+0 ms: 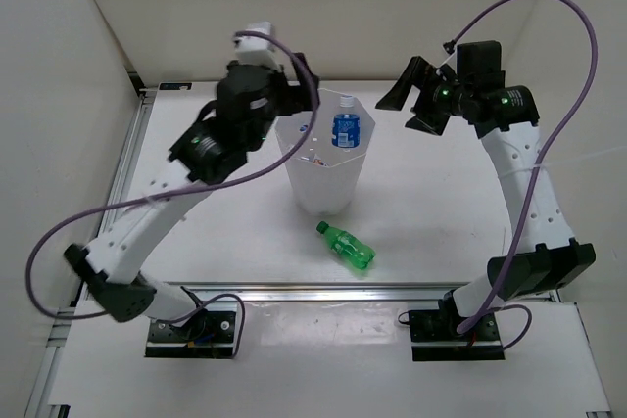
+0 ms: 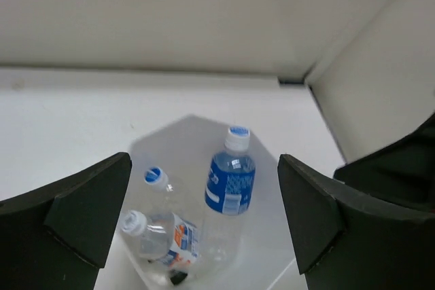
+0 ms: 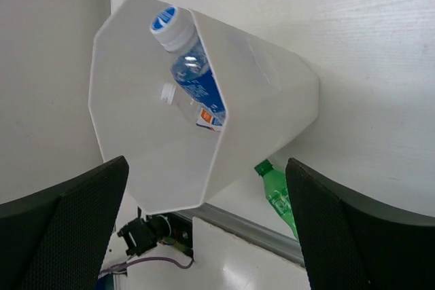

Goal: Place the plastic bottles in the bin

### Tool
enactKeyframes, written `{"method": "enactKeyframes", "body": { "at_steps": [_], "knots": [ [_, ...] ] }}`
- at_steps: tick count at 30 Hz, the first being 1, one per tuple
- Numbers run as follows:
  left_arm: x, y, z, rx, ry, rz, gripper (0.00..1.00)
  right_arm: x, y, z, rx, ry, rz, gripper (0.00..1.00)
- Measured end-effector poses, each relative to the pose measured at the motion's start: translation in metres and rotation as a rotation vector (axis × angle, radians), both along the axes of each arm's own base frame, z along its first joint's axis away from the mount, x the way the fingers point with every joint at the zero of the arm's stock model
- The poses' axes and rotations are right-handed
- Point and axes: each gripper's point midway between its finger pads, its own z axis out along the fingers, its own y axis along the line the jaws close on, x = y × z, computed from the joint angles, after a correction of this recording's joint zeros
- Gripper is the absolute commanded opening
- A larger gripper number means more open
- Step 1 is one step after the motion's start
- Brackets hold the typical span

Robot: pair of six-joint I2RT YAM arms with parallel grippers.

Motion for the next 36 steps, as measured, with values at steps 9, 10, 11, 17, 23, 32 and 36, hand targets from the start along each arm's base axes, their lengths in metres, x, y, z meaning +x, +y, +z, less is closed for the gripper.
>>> {"method": "enactKeyframes", "body": {
  "at_steps": [9,10,11,17,23,32,36],
  "knots": [
    [-0.100,0.173,0.051,-0.191,-0.200,0.329,1.00,-0.056,-0.016,-0.059,0.017,0.056,0.007,1.00],
    [-0.107,0.183,0.040,-0.201,-0.187,0.352,1.00,-0.065,-0.017,-0.066,0.016,0.057,0.017,1.00],
    [-0.113,0.191,0.025,-0.202,-0.165,0.372,1.00,-0.076,-0.016,-0.073,0.018,0.056,0.041,1.00],
    [-0.119,0.198,-0.053,-0.138,0.039,0.443,1.00,-0.128,0.004,-0.148,-0.039,0.141,0.222,1.00],
    [-0.133,0.205,-0.131,-0.045,0.239,0.496,1.00,-0.163,0.013,-0.217,-0.101,0.256,0.329,1.00],
    [-0.158,0.211,-0.167,-0.065,0.358,0.487,1.00,-0.156,0.039,-0.266,-0.142,0.280,0.412,1.00],
    [-0.160,0.209,-0.179,-0.010,0.409,0.483,1.00,-0.157,0.053,-0.280,-0.153,0.283,0.460,1.00]
  ]
}}
